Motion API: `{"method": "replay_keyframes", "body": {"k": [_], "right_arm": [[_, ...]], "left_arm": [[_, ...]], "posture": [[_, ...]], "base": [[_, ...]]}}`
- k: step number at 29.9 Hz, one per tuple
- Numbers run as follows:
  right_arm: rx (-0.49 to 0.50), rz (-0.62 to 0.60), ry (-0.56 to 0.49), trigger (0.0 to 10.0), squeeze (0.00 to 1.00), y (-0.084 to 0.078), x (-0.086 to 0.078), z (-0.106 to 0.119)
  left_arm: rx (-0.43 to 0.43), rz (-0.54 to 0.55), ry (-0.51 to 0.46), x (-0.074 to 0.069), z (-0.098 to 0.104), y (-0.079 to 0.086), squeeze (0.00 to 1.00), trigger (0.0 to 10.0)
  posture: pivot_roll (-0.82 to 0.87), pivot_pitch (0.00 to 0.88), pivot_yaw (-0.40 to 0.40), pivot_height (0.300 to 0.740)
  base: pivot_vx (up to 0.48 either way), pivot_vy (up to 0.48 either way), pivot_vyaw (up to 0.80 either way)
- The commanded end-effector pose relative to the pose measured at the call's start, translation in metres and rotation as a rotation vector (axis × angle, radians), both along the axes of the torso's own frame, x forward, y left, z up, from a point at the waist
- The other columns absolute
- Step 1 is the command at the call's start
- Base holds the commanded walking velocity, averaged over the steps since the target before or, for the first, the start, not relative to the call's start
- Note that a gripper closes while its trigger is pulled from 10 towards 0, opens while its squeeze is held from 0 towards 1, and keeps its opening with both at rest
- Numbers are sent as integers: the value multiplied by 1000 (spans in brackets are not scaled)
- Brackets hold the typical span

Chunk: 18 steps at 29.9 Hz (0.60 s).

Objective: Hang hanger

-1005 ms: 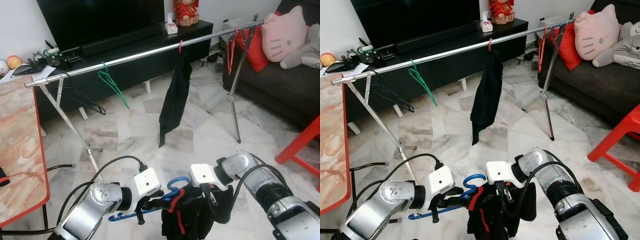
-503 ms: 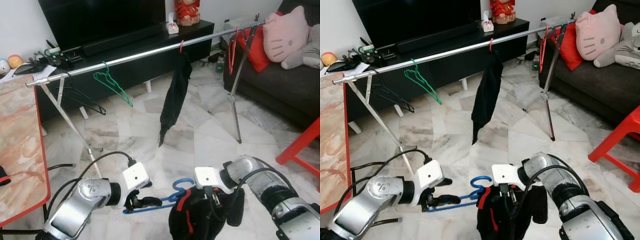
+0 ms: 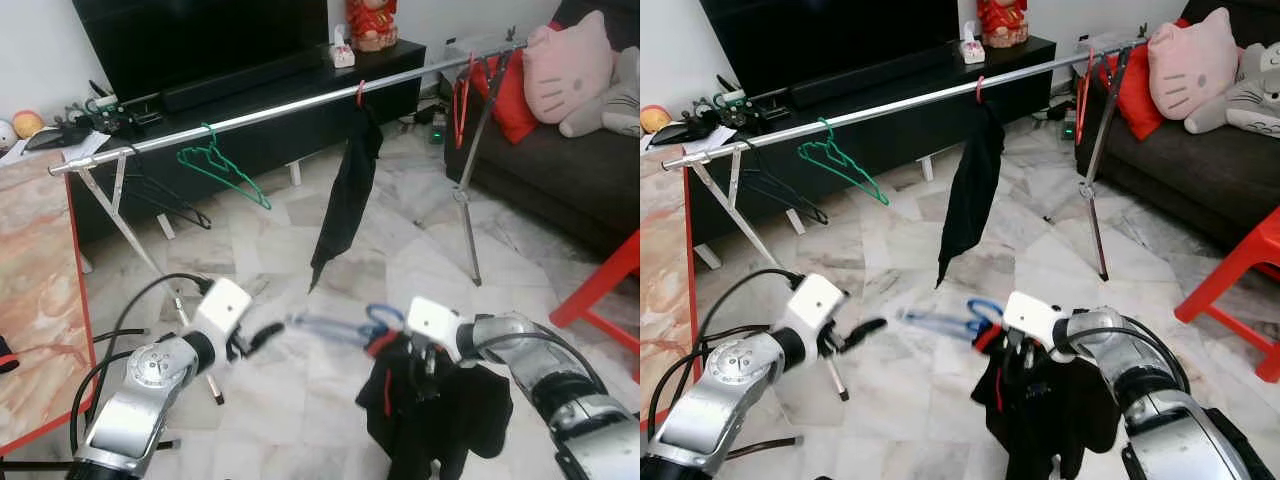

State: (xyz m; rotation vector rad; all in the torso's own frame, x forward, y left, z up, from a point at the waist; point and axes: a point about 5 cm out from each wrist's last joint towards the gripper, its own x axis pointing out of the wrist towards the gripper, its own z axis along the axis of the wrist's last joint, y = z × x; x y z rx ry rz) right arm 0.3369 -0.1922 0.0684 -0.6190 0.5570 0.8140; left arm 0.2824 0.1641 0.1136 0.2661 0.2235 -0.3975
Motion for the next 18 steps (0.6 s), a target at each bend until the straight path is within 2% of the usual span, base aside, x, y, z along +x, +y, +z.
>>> {"method": "replay_keyframes", "body": {"k": [1, 2, 5, 6, 12, 15, 17, 18], "right_arm": [[37, -27, -50, 0, 0, 4, 9, 12], [84, -50, -85, 0, 0, 13, 15, 19], [108, -53, -103, 0, 0, 18, 18, 23], [145, -49, -139, 0, 0, 26, 24, 34], [159, -61, -156, 0, 0, 30, 27, 38], [219, 71, -211, 0, 0, 46, 36, 68], [208, 140, -213, 0, 0, 50, 36, 74], [209, 149, -210, 0, 0, 51, 35, 75]], "left_arm": [[30, 47, -19, 2, 1, 7, 0, 10000], [10, 79, -22, 1, -1, 3, 0, 10000], [-1, 98, -28, 1, -3, 1, 0, 10000], [-4, 105, -22, -1, -7, -4, 0, 10000], [-6, 125, -24, -1, -10, -7, 0, 10000], [-58, 180, 68, -4, -28, -33, 0, 10000], [-66, 168, 91, -4, -33, -49, 0, 10000], [-69, 168, 94, -4, -33, -51, 0, 10000]], "posture": [[-123, 0, 94, 740], [-122, 0, 96, 740], [-122, 0, 96, 740], [-126, 0, 97, 740], [-127, 0, 97, 740], [-141, 0, 90, 740], [-141, 0, 84, 740], [-141, 0, 84, 740]], "base": [[0, 0, 0], [0, 0, 0], [0, 0, 0], [0, 0, 0], [0, 0, 0], [0, 0, 0], [0, 0, 0], [0, 0, 0]]}}
